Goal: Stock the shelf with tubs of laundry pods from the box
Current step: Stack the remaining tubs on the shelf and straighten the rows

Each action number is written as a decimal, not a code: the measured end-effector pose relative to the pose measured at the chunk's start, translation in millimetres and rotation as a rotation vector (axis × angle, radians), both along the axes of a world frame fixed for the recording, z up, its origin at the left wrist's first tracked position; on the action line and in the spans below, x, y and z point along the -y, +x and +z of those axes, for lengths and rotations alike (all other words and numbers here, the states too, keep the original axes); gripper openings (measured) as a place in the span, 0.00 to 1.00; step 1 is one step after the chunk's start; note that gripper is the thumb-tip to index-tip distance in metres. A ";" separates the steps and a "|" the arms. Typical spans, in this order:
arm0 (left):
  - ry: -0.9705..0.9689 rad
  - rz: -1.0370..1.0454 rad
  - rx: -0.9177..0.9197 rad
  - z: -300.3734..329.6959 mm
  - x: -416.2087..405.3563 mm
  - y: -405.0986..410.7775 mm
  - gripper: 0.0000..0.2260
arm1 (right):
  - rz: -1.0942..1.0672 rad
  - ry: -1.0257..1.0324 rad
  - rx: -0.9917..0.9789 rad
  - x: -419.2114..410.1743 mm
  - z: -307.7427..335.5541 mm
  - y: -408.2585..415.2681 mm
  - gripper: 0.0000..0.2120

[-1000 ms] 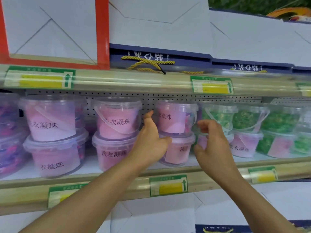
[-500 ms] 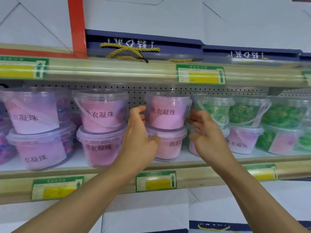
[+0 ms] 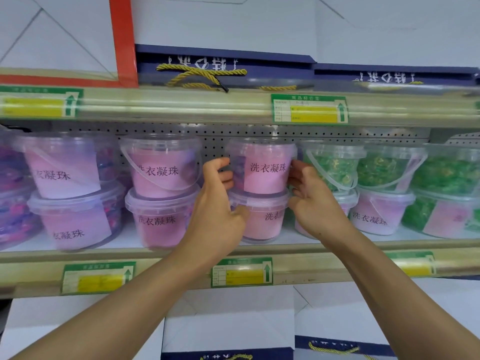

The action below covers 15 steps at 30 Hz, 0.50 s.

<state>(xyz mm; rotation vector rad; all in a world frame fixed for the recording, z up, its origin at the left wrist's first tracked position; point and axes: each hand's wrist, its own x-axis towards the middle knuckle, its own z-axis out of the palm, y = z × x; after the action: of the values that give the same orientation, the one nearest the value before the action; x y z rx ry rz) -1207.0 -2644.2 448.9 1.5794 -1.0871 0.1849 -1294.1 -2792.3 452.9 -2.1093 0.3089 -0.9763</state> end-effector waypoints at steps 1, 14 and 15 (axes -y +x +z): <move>0.000 0.006 0.003 -0.2 -0.3 -0.8 0.29 | 0.005 -0.005 -0.013 1.5 0.2 0.7 0.32; 0.233 0.174 0.168 -13.7 -10.6 -3.8 0.28 | -0.274 -0.616 -0.089 -3.0 -9.6 -14.4 0.18; 0.242 0.177 0.165 -13.6 -11.2 -3.8 0.29 | -0.268 -0.646 -0.074 -4.4 -8.7 -14.6 0.17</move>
<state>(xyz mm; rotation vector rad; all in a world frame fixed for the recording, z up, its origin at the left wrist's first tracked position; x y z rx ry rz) -1210.8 -2633.0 435.3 1.9062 -1.1285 0.3165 -1308.7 -2787.8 444.2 -2.7429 0.3520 -1.2790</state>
